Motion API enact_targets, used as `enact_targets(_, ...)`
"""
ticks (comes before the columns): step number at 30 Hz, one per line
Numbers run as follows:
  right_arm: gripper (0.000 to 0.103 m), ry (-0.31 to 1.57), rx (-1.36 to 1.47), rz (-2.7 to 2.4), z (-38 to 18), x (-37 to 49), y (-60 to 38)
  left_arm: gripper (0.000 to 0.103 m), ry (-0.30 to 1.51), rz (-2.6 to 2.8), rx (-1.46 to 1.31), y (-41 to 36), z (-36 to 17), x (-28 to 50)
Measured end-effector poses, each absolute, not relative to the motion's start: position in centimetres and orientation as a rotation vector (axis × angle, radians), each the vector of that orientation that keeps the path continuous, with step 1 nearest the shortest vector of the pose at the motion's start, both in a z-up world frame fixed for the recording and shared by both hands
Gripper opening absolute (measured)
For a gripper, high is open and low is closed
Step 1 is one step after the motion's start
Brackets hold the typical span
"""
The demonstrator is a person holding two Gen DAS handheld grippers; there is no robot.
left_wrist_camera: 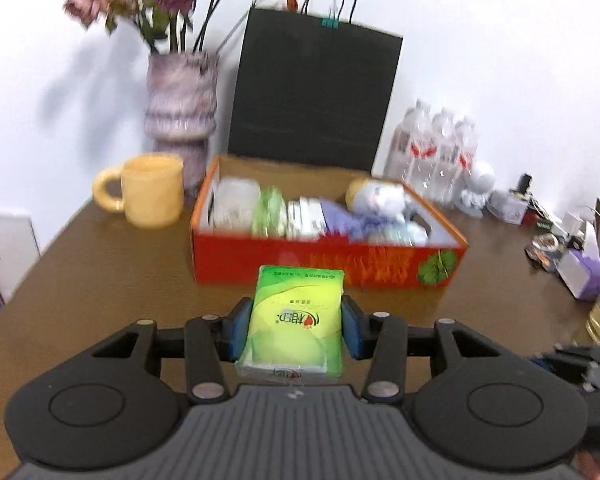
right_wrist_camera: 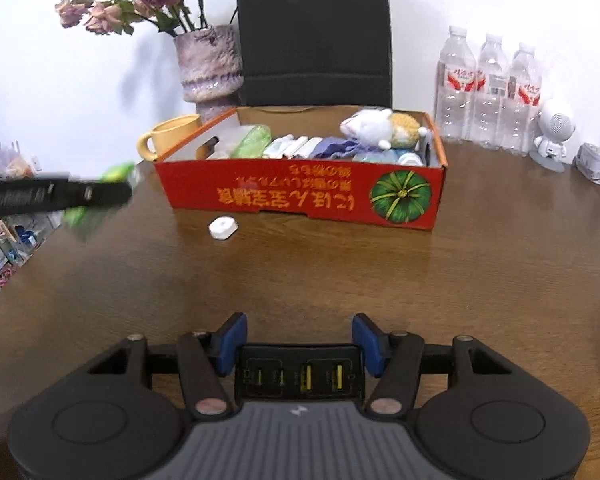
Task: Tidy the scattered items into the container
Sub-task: 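Carry the tissue pack and charger into the cardboard box and open both tools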
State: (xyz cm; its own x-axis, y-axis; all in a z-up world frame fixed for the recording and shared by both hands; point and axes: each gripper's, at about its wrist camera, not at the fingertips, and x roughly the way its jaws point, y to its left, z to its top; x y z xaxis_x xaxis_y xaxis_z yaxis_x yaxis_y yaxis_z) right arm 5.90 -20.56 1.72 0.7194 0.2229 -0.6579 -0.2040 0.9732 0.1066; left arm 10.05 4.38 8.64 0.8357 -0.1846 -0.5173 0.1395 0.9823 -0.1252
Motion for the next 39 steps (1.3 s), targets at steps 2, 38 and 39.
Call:
enact_targets(2, 0.057, 0.721, 0.021, 0.22, 2.1, 6.3, -21.0, 0.046, 0.56, -0.151, -0.078, 4.4, 9.1, 11.8)
enact_targets(38, 0.058, 0.95, 0.162, 0.111, 3.1, 32.3, -23.3, 0.073, 0.808, -0.154, 0.014, 4.7, 5.5, 33.8)
enact_targets(39, 0.058, 0.951, 0.147, 0.109, 3.2, 32.2, -23.0, 0.077, 0.819, -0.174, 0.007, 4.8, 5.8, 33.7)
